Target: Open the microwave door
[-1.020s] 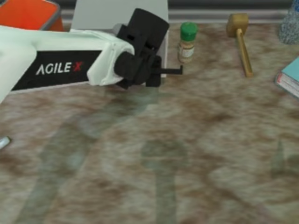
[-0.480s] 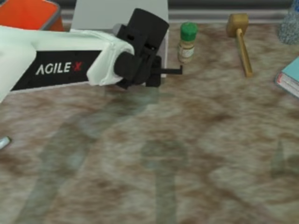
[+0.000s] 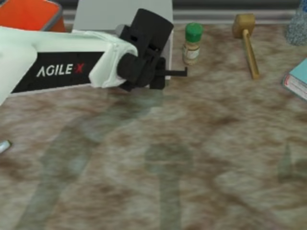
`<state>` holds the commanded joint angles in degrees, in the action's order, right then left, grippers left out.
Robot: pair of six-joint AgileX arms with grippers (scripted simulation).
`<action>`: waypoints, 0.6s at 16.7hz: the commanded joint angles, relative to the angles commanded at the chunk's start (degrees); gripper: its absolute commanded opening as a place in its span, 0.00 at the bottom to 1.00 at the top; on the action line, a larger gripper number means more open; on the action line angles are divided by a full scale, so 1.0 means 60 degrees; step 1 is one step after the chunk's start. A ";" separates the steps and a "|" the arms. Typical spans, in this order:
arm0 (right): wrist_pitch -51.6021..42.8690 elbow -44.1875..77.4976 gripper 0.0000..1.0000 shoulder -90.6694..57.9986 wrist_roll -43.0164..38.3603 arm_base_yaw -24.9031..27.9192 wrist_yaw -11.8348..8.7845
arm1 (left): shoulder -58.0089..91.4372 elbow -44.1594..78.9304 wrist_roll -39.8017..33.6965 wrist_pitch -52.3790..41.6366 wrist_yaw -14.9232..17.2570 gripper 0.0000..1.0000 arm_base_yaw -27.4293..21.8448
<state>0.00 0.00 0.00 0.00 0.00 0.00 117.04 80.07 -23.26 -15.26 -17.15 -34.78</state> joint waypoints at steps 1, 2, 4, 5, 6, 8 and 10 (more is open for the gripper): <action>0.0000 0.0000 1.00 0.0000 0.0000 0.0000 0.0000 | 0.0026 0.0037 -0.0042 0.0006 0.0063 0.00 -0.0076; 0.0000 0.0000 1.00 0.0000 0.0000 0.0000 0.0000 | 0.0019 0.0005 -0.0023 0.0010 0.0076 0.00 -0.0068; 0.0000 0.0000 1.00 0.0000 0.0000 0.0000 0.0000 | -0.0072 -0.0158 0.0124 0.0080 0.0139 0.00 -0.0029; 0.0000 0.0000 1.00 0.0000 0.0000 0.0000 0.0000 | -0.0156 -0.0240 0.0204 0.0153 0.0188 0.00 0.0001; 0.0000 0.0000 1.00 0.0000 0.0000 0.0000 0.0000 | -0.0244 -0.0327 0.0283 0.0231 0.0245 0.00 0.0035; 0.0000 0.0000 1.00 0.0000 0.0000 0.0000 0.0000 | -0.0333 -0.0497 0.0443 0.0316 0.0333 0.00 0.0072; 0.0000 0.0000 1.00 0.0000 0.0000 0.0000 0.0000 | -0.0343 -0.0538 0.0468 0.0324 0.0349 0.00 0.0082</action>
<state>0.00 0.00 0.00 0.00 0.00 0.00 114.99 76.85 -20.45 -13.31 -15.05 -34.29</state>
